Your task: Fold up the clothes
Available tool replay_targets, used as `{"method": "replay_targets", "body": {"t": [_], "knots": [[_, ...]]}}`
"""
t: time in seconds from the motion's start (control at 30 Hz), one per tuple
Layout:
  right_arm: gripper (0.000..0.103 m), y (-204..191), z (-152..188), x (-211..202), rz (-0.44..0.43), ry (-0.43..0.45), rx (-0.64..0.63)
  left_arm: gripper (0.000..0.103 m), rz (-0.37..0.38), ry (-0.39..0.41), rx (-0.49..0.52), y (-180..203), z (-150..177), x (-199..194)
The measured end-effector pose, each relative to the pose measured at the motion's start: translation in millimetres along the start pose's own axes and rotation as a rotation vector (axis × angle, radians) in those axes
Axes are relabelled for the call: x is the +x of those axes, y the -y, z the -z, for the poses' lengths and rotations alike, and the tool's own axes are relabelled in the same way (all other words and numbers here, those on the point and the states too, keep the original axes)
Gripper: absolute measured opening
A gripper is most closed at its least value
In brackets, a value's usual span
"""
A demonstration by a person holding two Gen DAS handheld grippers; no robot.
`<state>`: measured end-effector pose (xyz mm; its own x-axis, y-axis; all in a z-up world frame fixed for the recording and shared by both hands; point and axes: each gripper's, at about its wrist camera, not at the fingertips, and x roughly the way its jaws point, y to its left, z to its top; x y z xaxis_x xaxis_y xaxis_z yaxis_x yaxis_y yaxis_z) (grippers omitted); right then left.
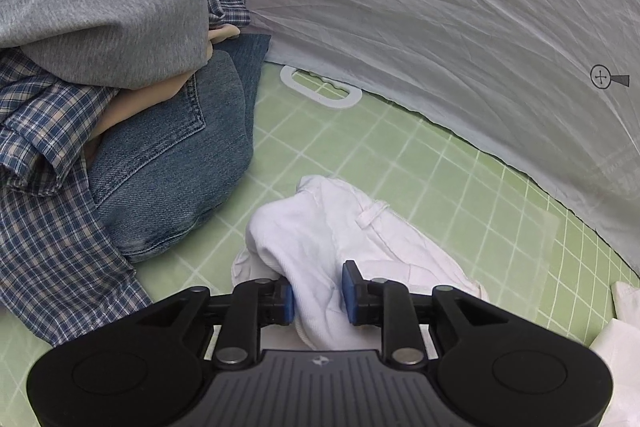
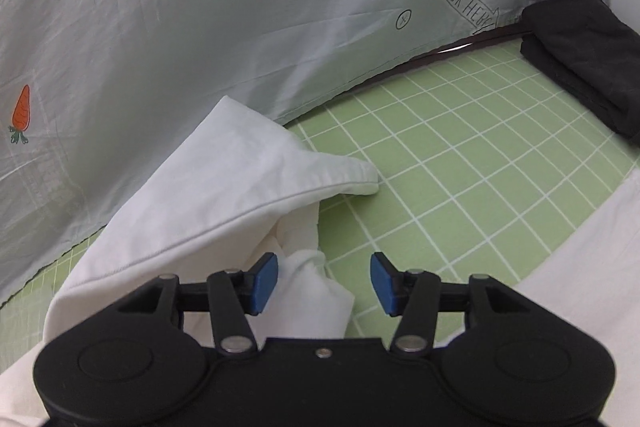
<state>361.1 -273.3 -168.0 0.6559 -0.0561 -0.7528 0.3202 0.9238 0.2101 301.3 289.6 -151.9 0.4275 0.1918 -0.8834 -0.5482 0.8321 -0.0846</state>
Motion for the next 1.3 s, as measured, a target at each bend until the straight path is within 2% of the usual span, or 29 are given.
{"method": "replay_targets", "body": {"t": [0.17,0.3,0.33,0.4,0.5,0.6,0.7,0.9,0.93,0.97,1.0,1.03,1.1,1.17,1.23,1.27,1.3], "knots": [[0.074,-15,-16,33,-0.035,0.0,-0.063,0.028,-0.025,-0.008,0.026,5,-1,1],[0.074,-27,-28,59,-0.063,0.001,-0.113,0.028,-0.041,-0.011,0.039,9,-1,1],[0.069,-28,-32,56,-0.053,0.017,-0.123,0.028,-0.046,-0.012,0.041,10,-1,2],[0.035,-25,-38,40,-0.013,0.068,-0.14,0.029,-0.052,-0.014,0.042,11,-2,2],[0.014,-21,-47,15,0.046,0.145,-0.165,0.031,-0.046,-0.024,0.018,8,-4,2],[0.007,-18,-56,-10,0.106,0.222,-0.19,0.037,-0.01,-0.039,-0.025,3,-7,-1],[0.006,-14,-66,-34,0.166,0.298,-0.215,0.042,0.062,-0.053,-0.053,3,-7,-4],[0.006,-7,-84,-84,0.286,0.452,-0.264,0.049,0.387,-0.112,-0.141,18,-6,-12],[0.006,-5,-87,-82,0.324,0.447,-0.29,0.05,0.434,-0.104,-0.145,21,-6,-14],[0.007,-4,-89,-74,0.374,0.422,-0.325,0.053,0.471,-0.091,-0.144,24,-6,-17],[0.01,-2,-92,-66,0.424,0.398,-0.361,0.062,0.479,-0.071,-0.132,27,-6,-21],[0.011,-1,-94,-58,0.474,0.372,-0.396,0.065,0.464,-0.046,-0.112,29,-6,-25],[0.036,6,-96,-41,0.554,0.304,-0.435,0.067,0.411,-0.003,-0.054,32,-7,-31],[0.038,19,-87,-26,0.586,0.218,-0.4,0.067,0.355,0.021,-0.004,30,-6,-34],[0.048,25,-67,-28,0.577,0.192,-0.382,0.067,0.3,0.027,0.03,24,-4,-32],[0.059,27,-57,-31,0.567,0.181,-0.381,0.068,0.271,0.023,0.042,19,-2,-29],[0.065,27,-46,-33,0.556,0.171,-0.383,0.068,0.25,0.01,0.051,16,0,-25]]}}
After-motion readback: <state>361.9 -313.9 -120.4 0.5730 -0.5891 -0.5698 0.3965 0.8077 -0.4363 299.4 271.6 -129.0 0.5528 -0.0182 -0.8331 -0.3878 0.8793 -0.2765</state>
